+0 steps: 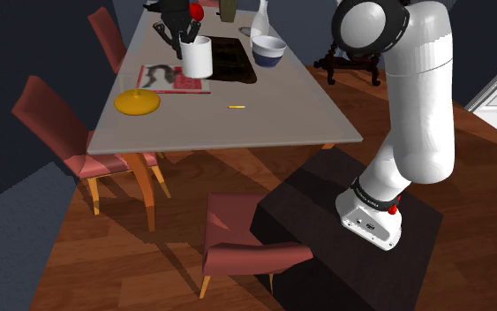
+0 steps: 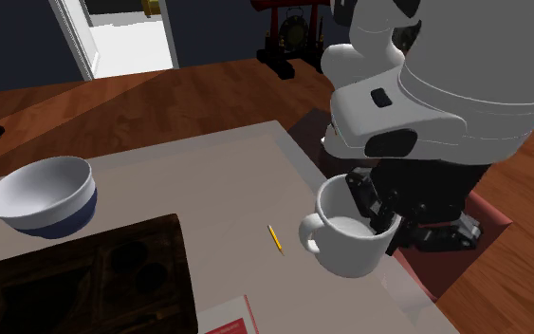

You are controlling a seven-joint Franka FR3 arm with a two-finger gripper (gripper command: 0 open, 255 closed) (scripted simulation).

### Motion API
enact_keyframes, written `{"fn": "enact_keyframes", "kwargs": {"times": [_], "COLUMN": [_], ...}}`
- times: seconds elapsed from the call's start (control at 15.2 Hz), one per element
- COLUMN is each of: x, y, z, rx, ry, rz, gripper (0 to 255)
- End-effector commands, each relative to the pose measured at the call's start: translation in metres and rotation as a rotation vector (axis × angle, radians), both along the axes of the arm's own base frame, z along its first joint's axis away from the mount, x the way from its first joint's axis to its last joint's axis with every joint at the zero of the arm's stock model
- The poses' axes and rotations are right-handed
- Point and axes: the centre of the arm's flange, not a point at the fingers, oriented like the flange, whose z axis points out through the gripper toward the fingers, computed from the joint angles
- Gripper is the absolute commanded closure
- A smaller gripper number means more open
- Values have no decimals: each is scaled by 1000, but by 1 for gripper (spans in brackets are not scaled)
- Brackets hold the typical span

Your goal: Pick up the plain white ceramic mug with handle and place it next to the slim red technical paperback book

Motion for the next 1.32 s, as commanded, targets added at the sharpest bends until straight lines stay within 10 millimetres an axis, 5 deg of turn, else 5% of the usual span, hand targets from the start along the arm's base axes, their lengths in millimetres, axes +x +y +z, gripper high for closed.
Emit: {"fn": "enact_keyframes", "kwargs": {"times": [0.0, 1.25], "x": [1, 1], "y": [1, 1], "z": [-10, -110], "rx": [0, 0], "ry": [-1, -1], "rz": [-1, -1], "gripper": [255, 255]}}
